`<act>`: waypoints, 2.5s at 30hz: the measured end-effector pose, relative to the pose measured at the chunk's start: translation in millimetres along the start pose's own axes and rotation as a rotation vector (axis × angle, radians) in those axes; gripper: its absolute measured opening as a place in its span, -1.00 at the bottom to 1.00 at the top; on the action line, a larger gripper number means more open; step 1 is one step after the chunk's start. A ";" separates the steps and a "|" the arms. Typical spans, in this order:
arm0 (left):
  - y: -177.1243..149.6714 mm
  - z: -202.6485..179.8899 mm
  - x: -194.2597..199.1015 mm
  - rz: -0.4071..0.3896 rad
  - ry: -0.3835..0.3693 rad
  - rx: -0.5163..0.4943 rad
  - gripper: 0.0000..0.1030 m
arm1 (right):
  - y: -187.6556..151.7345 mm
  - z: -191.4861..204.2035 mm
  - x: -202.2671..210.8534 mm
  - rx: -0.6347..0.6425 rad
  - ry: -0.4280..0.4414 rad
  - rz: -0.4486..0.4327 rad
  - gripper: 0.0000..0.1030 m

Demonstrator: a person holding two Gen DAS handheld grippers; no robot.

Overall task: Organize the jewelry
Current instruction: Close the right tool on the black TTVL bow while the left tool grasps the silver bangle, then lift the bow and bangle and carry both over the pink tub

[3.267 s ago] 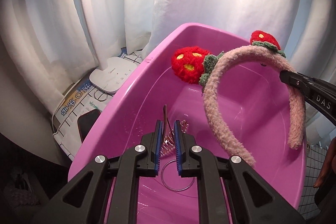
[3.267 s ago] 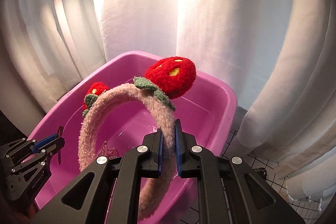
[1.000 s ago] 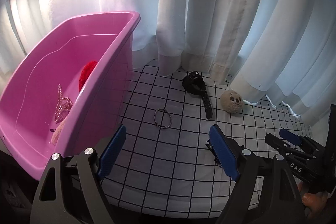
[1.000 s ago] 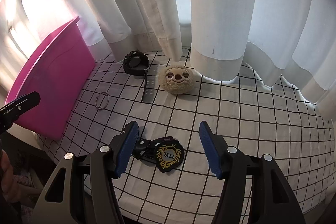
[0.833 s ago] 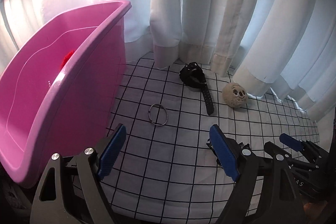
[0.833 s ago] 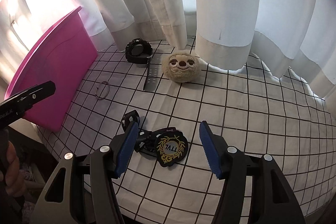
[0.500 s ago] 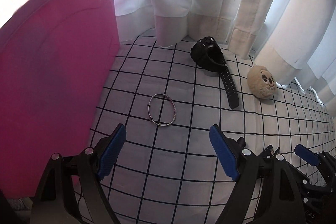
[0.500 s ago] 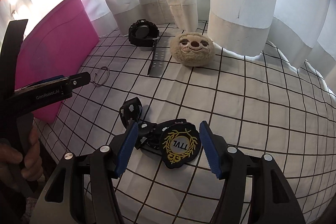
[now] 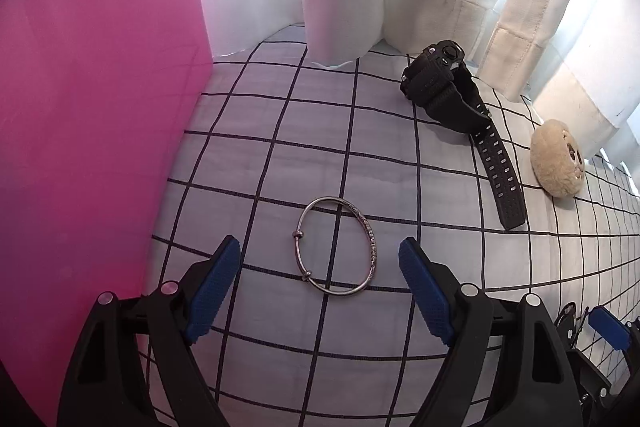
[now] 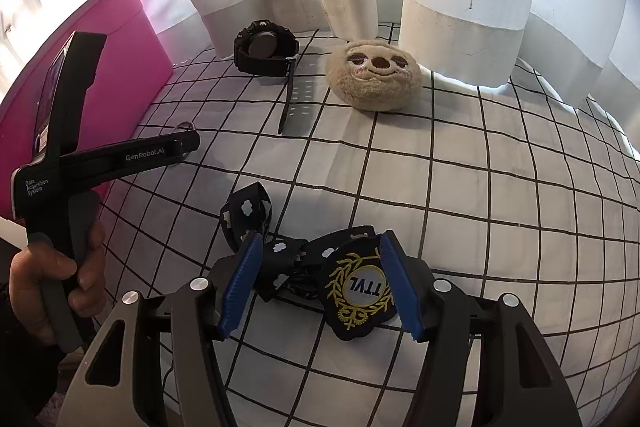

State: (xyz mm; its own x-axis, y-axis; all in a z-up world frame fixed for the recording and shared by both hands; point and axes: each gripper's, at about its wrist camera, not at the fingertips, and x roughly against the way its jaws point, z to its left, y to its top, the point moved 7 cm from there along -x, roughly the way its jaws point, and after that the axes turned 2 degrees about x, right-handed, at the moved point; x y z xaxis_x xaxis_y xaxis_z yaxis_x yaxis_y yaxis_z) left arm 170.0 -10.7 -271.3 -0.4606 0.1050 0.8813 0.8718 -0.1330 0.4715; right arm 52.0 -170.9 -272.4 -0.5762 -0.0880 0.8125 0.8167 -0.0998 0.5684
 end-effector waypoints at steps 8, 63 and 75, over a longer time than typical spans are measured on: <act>5.8 2.5 -9.9 -0.009 -0.019 -0.034 0.62 | -1.5 0.4 -2.1 -0.006 -0.052 -0.010 0.14; -2.2 -2.0 0.6 -0.056 -0.043 -0.072 -0.19 | -22.0 27.4 -21.4 0.081 -0.096 0.027 -0.47; -12.2 -4.6 21.7 -0.070 -0.049 -0.064 -0.20 | -24.6 25.1 -11.8 0.062 -0.079 0.013 -0.49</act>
State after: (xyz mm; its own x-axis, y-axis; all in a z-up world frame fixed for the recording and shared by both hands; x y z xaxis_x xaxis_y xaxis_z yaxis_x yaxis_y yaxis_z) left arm 148.6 -11.3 -257.7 -0.5104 0.1642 0.8441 0.8243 -0.1863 0.5346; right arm 39.5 -142.5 -292.8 -0.5633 -0.0105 0.8262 0.8259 -0.0374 0.5626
